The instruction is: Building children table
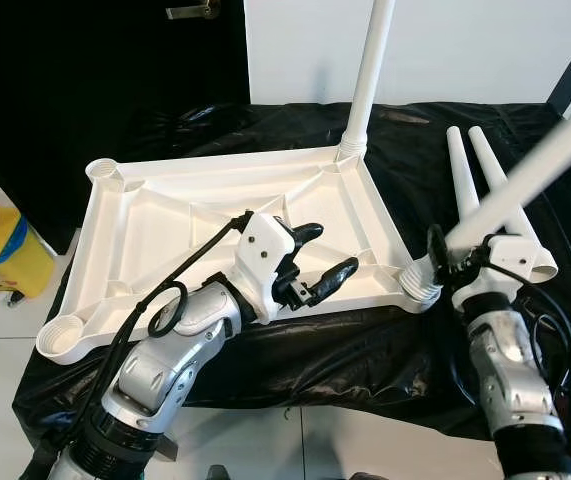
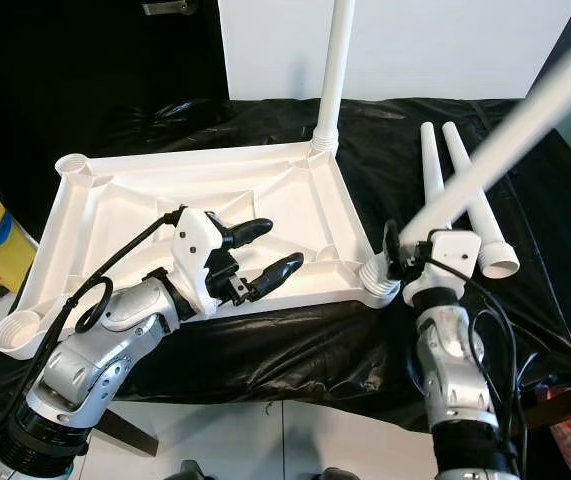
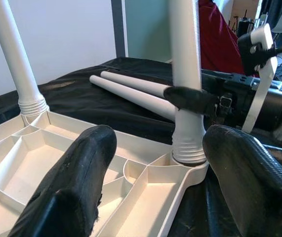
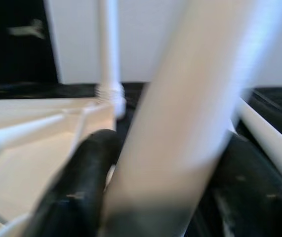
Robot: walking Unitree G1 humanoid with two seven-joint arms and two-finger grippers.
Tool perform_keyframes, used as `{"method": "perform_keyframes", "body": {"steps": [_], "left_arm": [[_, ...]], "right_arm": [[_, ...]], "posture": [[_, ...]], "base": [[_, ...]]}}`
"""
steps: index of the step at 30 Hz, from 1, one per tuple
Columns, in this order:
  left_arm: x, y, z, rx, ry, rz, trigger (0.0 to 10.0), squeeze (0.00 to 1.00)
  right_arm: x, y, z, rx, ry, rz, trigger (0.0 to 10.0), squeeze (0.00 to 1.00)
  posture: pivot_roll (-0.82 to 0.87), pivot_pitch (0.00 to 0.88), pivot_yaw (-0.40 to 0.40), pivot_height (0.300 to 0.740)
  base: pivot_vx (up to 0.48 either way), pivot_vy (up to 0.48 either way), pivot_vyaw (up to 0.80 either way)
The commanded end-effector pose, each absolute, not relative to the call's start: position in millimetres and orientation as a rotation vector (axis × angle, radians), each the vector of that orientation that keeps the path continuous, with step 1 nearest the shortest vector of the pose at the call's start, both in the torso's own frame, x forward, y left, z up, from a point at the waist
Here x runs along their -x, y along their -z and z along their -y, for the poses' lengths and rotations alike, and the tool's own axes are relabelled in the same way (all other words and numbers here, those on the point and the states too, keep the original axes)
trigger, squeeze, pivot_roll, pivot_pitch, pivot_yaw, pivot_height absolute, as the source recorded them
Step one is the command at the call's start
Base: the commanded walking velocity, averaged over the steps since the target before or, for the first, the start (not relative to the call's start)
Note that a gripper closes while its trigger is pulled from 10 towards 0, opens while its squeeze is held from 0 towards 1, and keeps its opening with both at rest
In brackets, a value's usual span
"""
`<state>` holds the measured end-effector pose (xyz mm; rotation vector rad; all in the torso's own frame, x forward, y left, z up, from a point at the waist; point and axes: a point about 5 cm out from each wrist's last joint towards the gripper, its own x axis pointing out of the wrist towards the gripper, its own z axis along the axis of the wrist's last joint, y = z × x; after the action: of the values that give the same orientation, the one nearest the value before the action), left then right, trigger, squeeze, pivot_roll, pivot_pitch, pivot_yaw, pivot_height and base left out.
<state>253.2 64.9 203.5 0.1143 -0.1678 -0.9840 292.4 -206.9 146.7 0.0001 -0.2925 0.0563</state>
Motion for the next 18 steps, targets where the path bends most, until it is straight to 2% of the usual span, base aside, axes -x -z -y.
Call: {"method": "perform_keyframes", "body": {"steps": [1, 16, 17, 18], "left_arm": [[-248.5, -202.4, -60.6, -0.120, 1.088, 0.166, 10.0, 0.00], [-249.4, -201.5, -64.1, -0.124, 1.063, 0.162, 10.0, 0.00], [-251.5, -201.7, -65.7, -0.127, 1.055, 0.162, 10.0, 0.00], [-251.5, -201.7, -65.7, -0.127, 1.055, 0.162, 10.0, 0.00]], "right_arm": [[-292.3, -140.0, 206.0, -0.009, -0.092, 0.260, 0.0, 0.00], [-293.0, -138.2, 201.6, -0.020, -0.168, 0.256, 0.0, 0.00], [-292.2, -140.3, 199.3, -0.029, -0.183, 0.265, 10.0, 0.00], [-292.2, -140.3, 199.3, -0.029, -0.183, 0.265, 10.0, 0.00]], "posture": [[-0.01, 0.061, -0.021, 0.740], [0.00, 0.072, -0.025, 0.740], [0.00, 0.072, -0.024, 0.740], [0.00, 0.072, -0.024, 0.740]], "base": [[0.000, 0.000, 0.00], [0.000, 0.000, 0.00], [0.000, 0.000, 0.00], [0.000, 0.000, 0.00]]}}
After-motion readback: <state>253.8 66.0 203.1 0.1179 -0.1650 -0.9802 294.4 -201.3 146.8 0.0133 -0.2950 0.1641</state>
